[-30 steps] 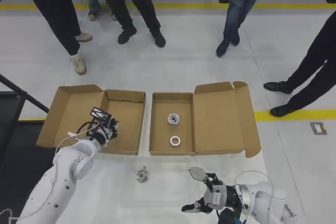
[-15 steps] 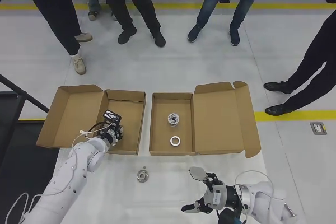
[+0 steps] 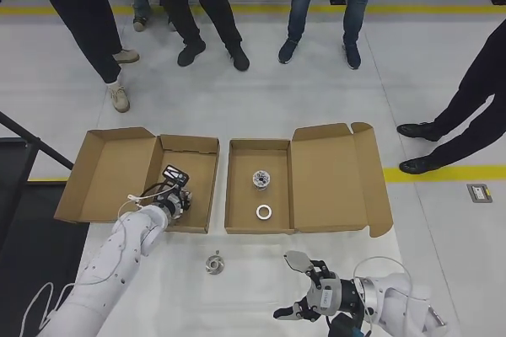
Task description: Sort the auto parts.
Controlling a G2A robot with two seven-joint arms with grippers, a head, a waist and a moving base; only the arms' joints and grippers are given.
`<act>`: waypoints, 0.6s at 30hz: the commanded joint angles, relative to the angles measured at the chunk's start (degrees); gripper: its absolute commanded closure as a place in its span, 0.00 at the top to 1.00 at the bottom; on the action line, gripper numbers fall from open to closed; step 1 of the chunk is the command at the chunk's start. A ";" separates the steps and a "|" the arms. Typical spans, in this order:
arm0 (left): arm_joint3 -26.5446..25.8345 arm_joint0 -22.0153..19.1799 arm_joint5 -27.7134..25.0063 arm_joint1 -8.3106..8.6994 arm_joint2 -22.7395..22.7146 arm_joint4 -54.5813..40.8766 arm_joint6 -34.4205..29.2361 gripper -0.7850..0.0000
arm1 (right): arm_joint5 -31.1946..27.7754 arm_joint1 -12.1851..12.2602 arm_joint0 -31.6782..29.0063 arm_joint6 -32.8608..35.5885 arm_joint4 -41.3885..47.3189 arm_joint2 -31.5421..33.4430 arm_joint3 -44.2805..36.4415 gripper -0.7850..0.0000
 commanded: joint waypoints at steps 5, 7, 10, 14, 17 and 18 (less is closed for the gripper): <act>-1.37 0.73 -1.63 0.32 -2.64 -1.09 0.60 0.47 | 0.00 0.00 0.00 0.00 0.00 0.00 0.00 1.00; -2.66 1.28 -2.74 0.65 -4.12 -2.00 1.02 0.47 | 0.00 0.00 0.00 0.00 0.00 0.00 0.00 1.00; -6.20 2.84 -5.53 1.50 -6.85 -3.31 1.00 0.46 | 0.00 0.00 0.00 0.00 0.00 0.00 0.00 1.00; -14.06 6.67 -12.03 3.17 -11.18 -4.72 0.22 0.45 | 0.00 0.00 0.00 0.00 0.00 0.00 0.00 1.00; -20.30 10.38 -18.01 4.64 -15.28 -6.29 -0.70 0.45 | 0.00 0.00 0.00 0.00 0.00 0.00 0.00 1.00; -22.18 11.59 -19.84 5.10 -16.66 -6.76 -1.06 0.44 | 0.00 0.00 0.00 0.00 0.00 0.00 0.00 1.00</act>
